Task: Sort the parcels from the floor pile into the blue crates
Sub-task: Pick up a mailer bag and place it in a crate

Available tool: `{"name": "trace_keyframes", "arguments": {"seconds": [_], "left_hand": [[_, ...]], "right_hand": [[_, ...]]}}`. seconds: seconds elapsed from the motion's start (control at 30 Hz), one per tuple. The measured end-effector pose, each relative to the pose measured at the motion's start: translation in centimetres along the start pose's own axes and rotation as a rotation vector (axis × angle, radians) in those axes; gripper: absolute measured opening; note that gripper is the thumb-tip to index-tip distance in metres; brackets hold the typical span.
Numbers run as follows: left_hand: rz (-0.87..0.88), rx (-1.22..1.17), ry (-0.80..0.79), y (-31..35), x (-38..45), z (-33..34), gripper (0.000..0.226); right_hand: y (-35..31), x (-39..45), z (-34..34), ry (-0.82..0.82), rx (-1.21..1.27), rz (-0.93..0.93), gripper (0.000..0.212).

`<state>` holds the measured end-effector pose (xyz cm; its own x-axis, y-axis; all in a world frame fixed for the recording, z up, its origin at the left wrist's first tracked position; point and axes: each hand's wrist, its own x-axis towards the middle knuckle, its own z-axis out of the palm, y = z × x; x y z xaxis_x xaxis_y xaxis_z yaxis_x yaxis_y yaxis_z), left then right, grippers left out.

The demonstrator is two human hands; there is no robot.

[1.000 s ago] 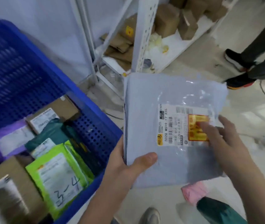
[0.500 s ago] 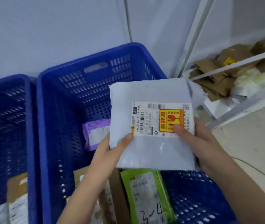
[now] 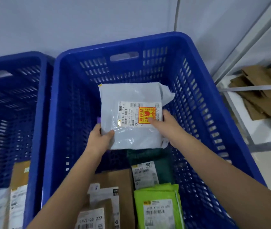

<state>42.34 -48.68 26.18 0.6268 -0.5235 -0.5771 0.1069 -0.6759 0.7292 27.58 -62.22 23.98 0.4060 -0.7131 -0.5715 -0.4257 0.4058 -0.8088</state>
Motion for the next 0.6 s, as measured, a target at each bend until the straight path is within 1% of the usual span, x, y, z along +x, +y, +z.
{"name": "trace_keyframes", "arguments": {"seconds": [0.07, 0.13, 0.2, 0.27, 0.3, 0.4, 0.43, 0.5, 0.53, 0.57, 0.6], "left_hand": [[-0.012, 0.125, 0.122, -0.8, 1.6, -0.7, 0.02], [-0.001, 0.401, 0.212, -2.1, 2.7, -1.5, 0.021], [0.05, 0.707, 0.249, -3.4, 3.6, -1.6, 0.03], [0.097, 1.008, 0.248, -4.1, 4.3, -0.4, 0.044], [0.11, 1.093, 0.243, -4.4, 4.7, 0.5, 0.05], [0.058, 1.17, 0.204, -5.9, 5.0, 2.0, 0.053], [0.05, 1.209, 0.213, -6.6, 5.2, 2.2, 0.053], [0.045, 1.295, 0.296, -6.9, 5.3, 1.5, 0.054], [0.035, 1.319, 0.315, -7.2, 5.5, 1.3, 0.06], [0.026, 1.291, 0.275, -7.9, 5.8, 1.6, 0.07], [0.038, 1.271, 0.183, -8.7, 6.1, 2.0, 0.08]], "right_hand": [[0.5, 2.0, 2.4, -0.054, -0.025, 0.026, 0.034], [1.7, 3.5, 5.2, -0.071, -0.04, 0.058, 0.033], [3.2, 4.7, 7.3, -0.041, -0.073, 0.086, 0.032], [4.8, 5.5, 8.2, 0.005, -0.114, 0.107, 0.034], [5.7, 5.8, 8.5, 0.016, -0.108, 0.103, 0.035], [7.6, 5.9, 9.4, 0.012, -0.108, 0.051, 0.034], [8.1, 6.0, 9.6, 0.012, -0.115, 0.028, 0.033], [8.4, 6.2, 9.6, -0.006, -0.108, -0.009, 0.029], [8.3, 6.5, 9.4, -0.033, -0.102, -0.013, 0.028], [8.2, 6.8, 9.1, -0.082, -0.105, -0.001, 0.029], [8.0, 7.1, 8.9, -0.147, -0.121, 0.018, 0.033]]}}
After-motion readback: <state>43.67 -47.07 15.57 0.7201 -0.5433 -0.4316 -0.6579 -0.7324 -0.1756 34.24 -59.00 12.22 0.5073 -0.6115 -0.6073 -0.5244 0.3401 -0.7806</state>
